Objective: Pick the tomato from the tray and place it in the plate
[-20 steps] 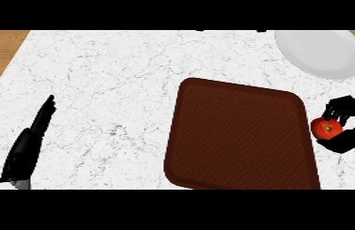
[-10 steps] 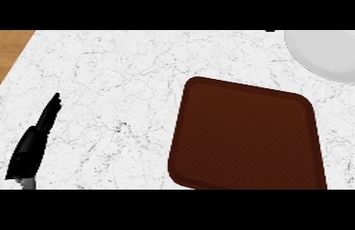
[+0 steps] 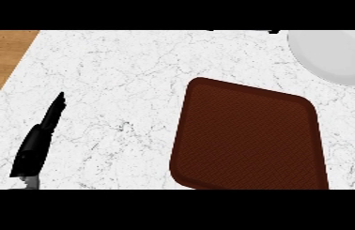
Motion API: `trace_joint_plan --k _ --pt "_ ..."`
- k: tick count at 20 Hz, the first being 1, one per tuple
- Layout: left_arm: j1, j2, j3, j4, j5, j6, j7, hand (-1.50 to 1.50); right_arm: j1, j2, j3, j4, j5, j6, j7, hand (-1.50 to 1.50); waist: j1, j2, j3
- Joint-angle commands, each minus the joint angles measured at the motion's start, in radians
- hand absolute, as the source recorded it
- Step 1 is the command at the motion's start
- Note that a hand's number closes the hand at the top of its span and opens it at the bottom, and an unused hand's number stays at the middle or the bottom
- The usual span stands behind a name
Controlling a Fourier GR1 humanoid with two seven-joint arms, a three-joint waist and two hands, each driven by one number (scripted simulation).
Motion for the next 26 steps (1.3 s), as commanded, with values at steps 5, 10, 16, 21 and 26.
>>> trace_joint_plan --k 5,10,16,21,26 --pt "-0.027 -0.006 -0.018 0.002 -0.014 -0.003 0.001 0.00 -0.116 -0.037 -0.025 0.168 -0.042 0.124 -0.304 1.50 0.031 0.002 -0.007" --pt "-0.050 -0.005 -0.032 0.018 -0.020 -0.019 0.015 0.00 -0.228 -0.036 0.010 0.262 -0.015 0.191 -0.365 1.50 0.043 0.001 -0.011" --pt "-0.049 -0.009 -0.036 0.027 -0.031 -0.017 -0.002 0.00 -0.378 0.039 0.079 0.357 0.056 0.183 -0.309 1.50 0.052 0.000 -0.014" --pt "-0.059 0.003 -0.028 -0.017 -0.025 -0.023 0.052 0.00 -0.440 0.095 0.147 0.426 0.128 0.196 -0.301 1.50 0.051 -0.002 -0.013" --pt "-0.073 -0.012 -0.033 0.005 -0.035 -0.011 0.032 0.00 -0.502 0.206 0.214 0.481 0.210 0.123 -0.254 1.50 0.053 0.005 -0.013"
